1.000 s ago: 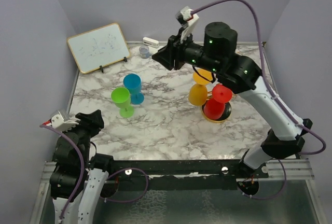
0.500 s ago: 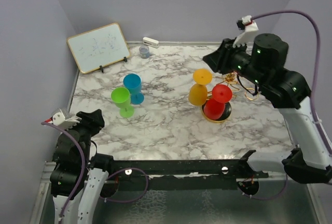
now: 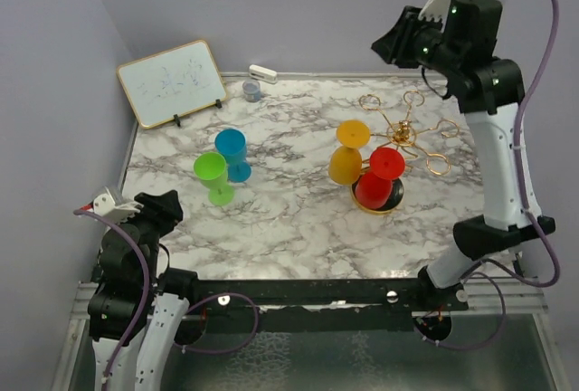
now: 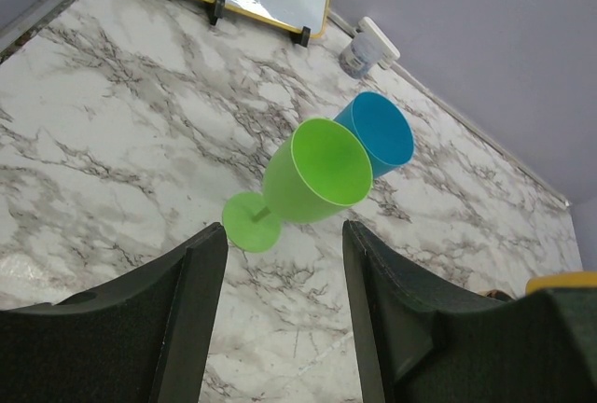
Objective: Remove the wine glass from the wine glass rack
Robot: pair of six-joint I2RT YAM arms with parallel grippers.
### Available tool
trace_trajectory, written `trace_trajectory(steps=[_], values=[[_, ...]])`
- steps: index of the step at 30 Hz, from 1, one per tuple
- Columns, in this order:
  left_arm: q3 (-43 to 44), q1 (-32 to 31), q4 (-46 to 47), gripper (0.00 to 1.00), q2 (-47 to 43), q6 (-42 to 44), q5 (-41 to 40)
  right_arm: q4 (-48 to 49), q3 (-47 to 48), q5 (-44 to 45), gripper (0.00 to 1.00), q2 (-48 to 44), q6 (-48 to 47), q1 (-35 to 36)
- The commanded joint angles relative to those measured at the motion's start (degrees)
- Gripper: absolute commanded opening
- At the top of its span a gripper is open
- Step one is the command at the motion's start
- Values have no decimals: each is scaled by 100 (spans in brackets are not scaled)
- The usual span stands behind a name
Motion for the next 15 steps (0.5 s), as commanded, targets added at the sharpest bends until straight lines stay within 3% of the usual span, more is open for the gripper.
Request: trace_trajectory(steps=[1, 3, 5, 9, 15], values=[[-14, 18, 148, 55, 57, 89, 121, 78, 9, -2470, 27, -157, 907, -2155], [-19, 10, 144, 55, 61, 93, 124, 691, -941, -3495, 27, -702, 1407, -2921], [-24, 9, 149, 55, 48, 90, 121, 1018, -1750, -3748, 27, -1340, 1599, -3312], [-28, 9, 175, 55, 30, 99, 121, 714, -2451, -3320, 30, -2353, 1442, -3374], [-36, -29, 183, 55, -30, 108, 121, 607, -3675, -3973, 34, -3934, 1821, -3375]])
